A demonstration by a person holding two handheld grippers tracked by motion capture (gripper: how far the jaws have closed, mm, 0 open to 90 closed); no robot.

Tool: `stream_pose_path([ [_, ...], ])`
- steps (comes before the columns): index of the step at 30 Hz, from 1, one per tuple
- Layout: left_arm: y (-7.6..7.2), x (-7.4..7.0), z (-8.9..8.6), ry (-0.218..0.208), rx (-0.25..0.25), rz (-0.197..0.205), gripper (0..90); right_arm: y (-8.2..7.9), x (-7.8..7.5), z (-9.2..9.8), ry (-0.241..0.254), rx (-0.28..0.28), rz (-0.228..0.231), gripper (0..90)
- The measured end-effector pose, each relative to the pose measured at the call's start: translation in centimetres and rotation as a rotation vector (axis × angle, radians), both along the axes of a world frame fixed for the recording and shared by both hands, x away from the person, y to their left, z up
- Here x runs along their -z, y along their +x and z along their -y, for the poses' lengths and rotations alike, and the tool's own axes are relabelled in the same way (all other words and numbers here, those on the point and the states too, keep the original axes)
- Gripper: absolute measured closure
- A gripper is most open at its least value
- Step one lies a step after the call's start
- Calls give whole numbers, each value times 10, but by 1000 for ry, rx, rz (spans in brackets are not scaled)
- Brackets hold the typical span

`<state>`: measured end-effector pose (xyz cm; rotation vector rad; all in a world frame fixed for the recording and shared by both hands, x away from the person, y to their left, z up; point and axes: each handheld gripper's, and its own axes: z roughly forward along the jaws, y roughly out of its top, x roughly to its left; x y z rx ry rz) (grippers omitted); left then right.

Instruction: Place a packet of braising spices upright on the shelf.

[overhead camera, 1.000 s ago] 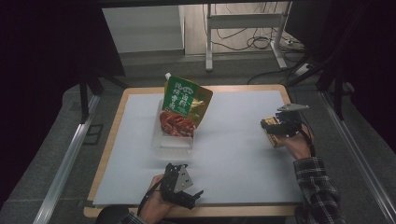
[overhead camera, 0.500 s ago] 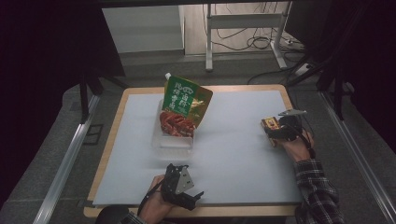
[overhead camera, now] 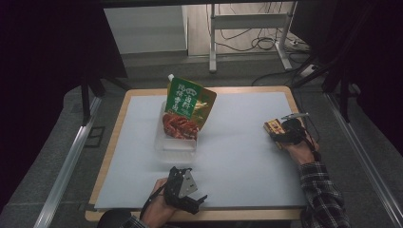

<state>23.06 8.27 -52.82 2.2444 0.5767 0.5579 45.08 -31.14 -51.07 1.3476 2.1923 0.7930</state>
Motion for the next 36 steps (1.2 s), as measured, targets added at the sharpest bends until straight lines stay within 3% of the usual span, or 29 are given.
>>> stream_pose_path([
  [6, 0, -1, -1, -5, -4, 4, 18, -8, -10, -2, 32, -30, 23, 319],
  [17, 0, -2, -2, -7, -6, 9, 19, -33, -19, -42, 53, -242, 21, 319],
  [22, -1, -2, -1, -7, -5, 11, 19, -44, -19, -57, 70, -307, 10, 319],
  [28, -1, -2, -1, -6, -3, 12, 19, -58, -15, -75, 60, -392, -12, 319],
  [36, -1, -2, -1, -4, -1, 14, 19, -70, -6, -95, 7, -496, -25, 318],
])
